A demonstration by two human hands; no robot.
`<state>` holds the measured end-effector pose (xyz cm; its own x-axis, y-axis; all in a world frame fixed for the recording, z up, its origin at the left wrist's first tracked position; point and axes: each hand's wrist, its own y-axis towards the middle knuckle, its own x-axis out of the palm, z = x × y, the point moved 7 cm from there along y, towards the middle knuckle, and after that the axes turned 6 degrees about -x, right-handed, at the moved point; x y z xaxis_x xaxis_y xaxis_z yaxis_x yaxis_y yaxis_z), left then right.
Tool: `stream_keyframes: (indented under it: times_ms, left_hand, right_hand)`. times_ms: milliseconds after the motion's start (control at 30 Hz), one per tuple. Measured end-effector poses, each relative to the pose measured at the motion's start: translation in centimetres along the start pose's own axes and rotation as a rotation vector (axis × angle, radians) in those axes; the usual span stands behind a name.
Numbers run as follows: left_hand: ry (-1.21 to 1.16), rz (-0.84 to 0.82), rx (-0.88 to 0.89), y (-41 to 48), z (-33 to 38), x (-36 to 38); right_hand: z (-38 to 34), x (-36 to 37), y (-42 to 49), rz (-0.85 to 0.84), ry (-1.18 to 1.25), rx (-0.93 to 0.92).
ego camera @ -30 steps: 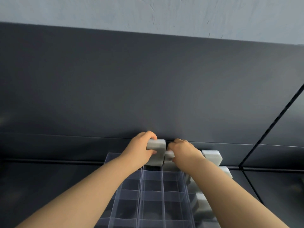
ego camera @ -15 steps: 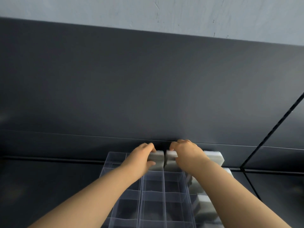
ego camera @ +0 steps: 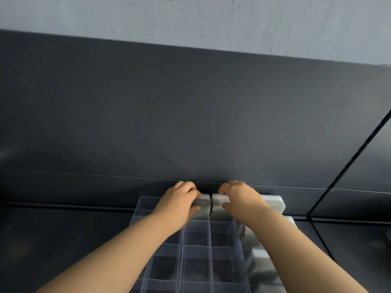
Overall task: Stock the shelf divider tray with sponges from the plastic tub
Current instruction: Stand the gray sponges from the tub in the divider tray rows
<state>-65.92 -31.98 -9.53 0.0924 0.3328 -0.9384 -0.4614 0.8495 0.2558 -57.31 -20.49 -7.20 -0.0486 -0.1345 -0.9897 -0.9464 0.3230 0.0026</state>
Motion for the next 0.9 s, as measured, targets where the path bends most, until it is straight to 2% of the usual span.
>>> stream_keyframes:
  times_ms: [133,300,500,600,733,900]
  left_hand:
    - [-0.043,0.062,-0.023,-0.5,0.6,-2.5]
    - [-0.044,0.284,-0.003,-1.3,3.9,-9.0]
    - [-0.010,0.452,0.009,-2.9,9.9,-13.9]
    - [0.002,0.474,0.003,-3.9,12.2,-14.0]
    - [-0.006,0.438,-0.030,-5.6,13.3,-12.3]
    - [-0.036,0.157,-0.137,-8.6,10.7,-7.7]
  right_hand:
    - [1.5,-2.3,-1.3,0.156,0.215,0.004]
    - [3.4,-8.0,-4.3,0.451,0.385,-0.017]
    - [2.9,-12.3,-8.4,0.609,0.475,-0.183]
    - [2.5,-12.2,-9.7,0.599,0.471,-0.245]
    - [2.4,-10.0,-11.0,0.486,0.476,-0.247]
    - [2.0,-6.4,-13.6,0.351,0.417,-0.113]
